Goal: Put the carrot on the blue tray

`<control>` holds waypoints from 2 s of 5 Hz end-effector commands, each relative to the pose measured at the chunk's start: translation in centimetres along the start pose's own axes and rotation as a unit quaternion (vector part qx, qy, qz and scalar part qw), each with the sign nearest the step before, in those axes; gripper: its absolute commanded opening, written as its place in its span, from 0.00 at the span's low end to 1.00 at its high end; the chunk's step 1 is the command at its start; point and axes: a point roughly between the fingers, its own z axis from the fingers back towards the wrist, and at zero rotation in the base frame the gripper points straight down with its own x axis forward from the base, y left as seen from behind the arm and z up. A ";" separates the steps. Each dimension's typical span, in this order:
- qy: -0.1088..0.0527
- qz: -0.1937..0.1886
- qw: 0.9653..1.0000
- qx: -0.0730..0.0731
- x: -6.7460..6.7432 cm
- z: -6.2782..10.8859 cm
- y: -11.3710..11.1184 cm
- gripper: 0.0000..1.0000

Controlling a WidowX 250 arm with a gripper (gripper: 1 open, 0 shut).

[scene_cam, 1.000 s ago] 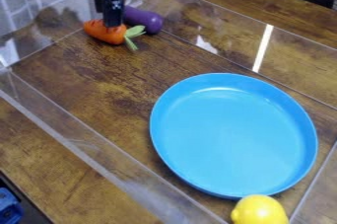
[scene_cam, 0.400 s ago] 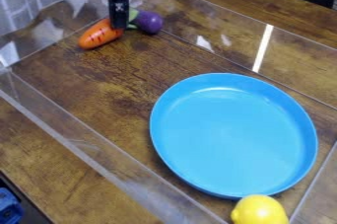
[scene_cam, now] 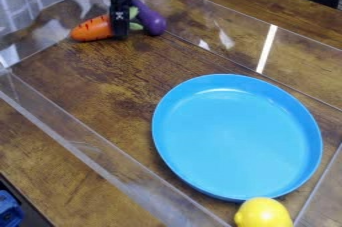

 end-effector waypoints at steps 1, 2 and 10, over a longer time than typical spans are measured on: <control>-0.012 -0.004 0.999 0.030 -1.0 3.5 1.5 1.00; -0.012 -0.011 0.999 0.028 -0.6 3.0 1.7 1.00; 0.005 0.029 0.997 0.066 -0.6 2.0 -1.5 0.00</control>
